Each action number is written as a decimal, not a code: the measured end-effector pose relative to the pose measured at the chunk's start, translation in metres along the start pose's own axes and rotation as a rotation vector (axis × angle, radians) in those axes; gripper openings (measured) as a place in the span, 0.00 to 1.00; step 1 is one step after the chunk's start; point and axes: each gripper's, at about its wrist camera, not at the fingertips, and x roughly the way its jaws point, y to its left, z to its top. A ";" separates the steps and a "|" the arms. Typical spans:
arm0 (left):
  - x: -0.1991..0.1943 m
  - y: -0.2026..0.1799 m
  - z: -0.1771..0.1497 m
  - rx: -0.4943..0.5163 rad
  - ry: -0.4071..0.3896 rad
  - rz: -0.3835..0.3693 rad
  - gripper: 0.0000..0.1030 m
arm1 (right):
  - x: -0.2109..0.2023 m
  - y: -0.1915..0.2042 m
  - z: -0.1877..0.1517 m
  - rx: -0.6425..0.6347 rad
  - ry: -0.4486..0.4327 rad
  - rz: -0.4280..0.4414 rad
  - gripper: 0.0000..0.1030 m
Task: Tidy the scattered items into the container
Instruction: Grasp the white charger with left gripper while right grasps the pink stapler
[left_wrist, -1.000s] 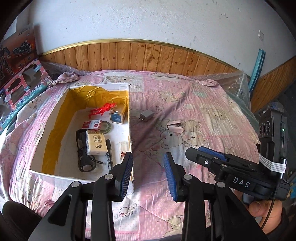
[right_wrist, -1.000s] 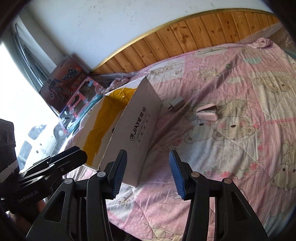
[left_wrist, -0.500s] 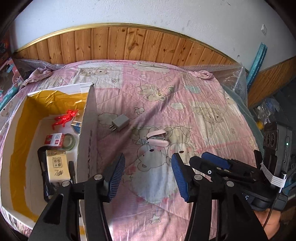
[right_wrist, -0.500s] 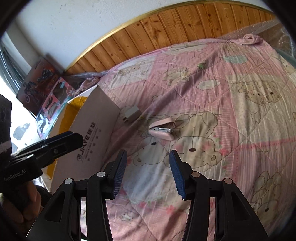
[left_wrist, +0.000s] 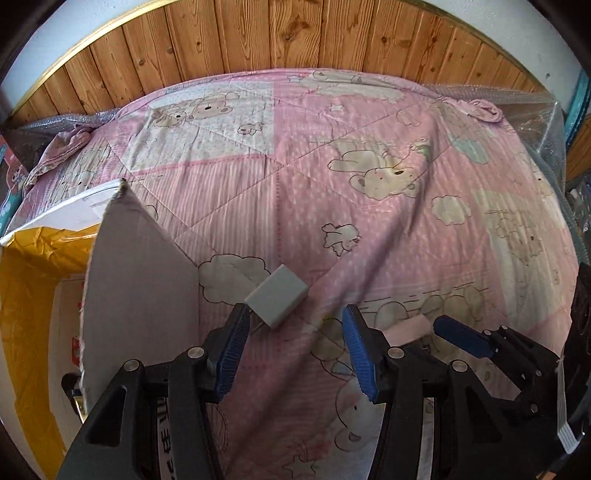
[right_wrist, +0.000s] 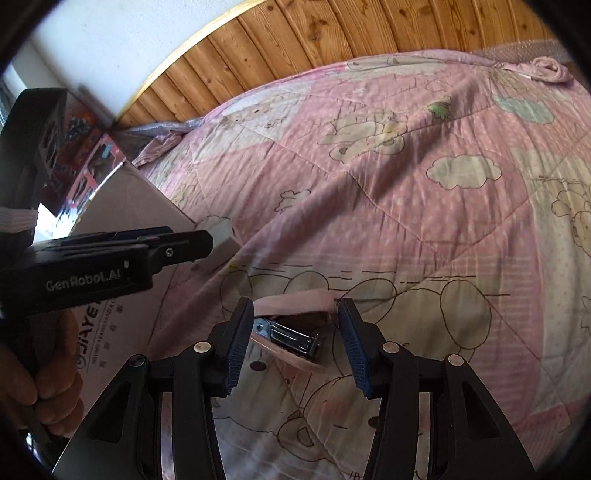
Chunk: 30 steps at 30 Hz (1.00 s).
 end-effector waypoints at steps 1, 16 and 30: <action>0.008 0.001 0.002 -0.005 0.018 0.008 0.52 | 0.005 -0.002 -0.002 0.002 0.017 0.015 0.50; 0.059 0.012 0.016 0.056 0.156 -0.011 0.52 | -0.024 0.048 -0.021 -0.186 0.136 0.069 0.21; 0.045 0.007 0.001 0.184 0.104 0.001 0.47 | -0.003 0.059 -0.025 -0.157 0.115 0.059 0.27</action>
